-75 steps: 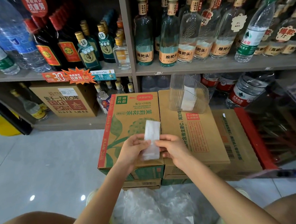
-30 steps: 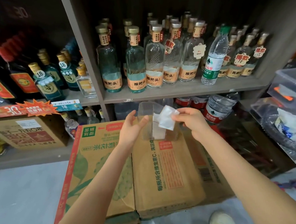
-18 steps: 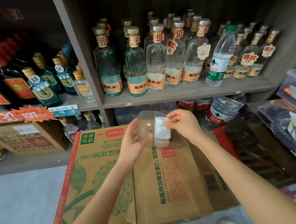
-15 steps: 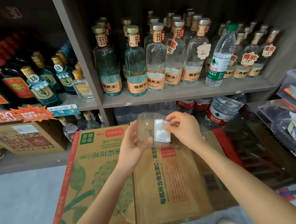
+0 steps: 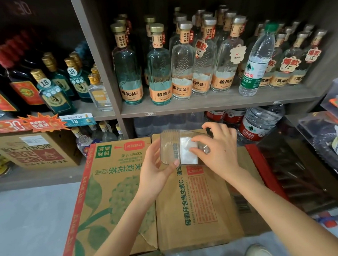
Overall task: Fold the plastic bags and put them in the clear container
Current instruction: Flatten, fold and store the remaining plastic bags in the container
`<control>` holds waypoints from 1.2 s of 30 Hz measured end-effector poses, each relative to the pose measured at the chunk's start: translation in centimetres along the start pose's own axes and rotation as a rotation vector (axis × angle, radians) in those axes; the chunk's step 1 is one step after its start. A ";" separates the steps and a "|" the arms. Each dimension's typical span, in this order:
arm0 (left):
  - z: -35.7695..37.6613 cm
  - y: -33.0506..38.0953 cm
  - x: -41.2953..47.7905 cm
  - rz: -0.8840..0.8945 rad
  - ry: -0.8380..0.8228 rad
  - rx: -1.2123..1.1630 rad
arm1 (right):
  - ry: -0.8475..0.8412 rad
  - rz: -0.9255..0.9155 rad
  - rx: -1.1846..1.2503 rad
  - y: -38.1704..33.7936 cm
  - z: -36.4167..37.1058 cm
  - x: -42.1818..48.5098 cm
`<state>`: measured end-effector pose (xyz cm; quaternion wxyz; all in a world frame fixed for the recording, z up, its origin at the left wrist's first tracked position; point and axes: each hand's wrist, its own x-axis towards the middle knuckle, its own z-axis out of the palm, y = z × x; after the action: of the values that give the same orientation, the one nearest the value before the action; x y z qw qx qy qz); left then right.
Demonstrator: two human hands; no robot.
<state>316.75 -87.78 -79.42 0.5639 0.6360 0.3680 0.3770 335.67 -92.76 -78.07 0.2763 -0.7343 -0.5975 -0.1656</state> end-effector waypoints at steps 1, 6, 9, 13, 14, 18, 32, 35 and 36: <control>0.0 -0.1 -0.1 0.006 -0.001 0.002 | -0.047 0.014 0.004 0.0 -0.1 -0.2; -0.3 -0.3 -0.5 0.027 -0.013 0.013 | -0.326 0.019 -0.081 0.3 -0.5 0.2; -0.4 -0.3 -0.7 0.032 -0.028 0.025 | -0.436 0.022 -0.140 -0.5 -0.8 0.7; -0.3 -0.4 -0.7 0.033 -0.049 0.041 | -0.495 0.062 -0.188 -1.4 -0.3 1.2; -0.3 -0.4 -0.7 0.029 -0.050 0.038 | -0.501 0.077 -0.195 -1.6 0.0 1.3; -0.3 -0.5 -0.6 0.016 -0.046 0.043 | -0.498 0.113 -0.231 -2.0 0.6 1.2; 0.4 -0.1 1.3 -0.038 -0.042 0.095 | -0.381 0.308 0.173 0.5 -2.6 0.2; 0.8 0.3 3.0 -0.091 -0.015 0.149 | -0.305 0.409 0.262 0.9 -3.7 -1.4; 1.0 0.6 3.5 -0.106 -0.010 0.168 | -0.283 0.428 0.281 0.9 -3.9 -2.0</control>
<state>319.21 -85.08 -78.71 0.5296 0.6624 0.4288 0.3114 336.40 -96.83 -76.28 0.3180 -0.8140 -0.4787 0.0847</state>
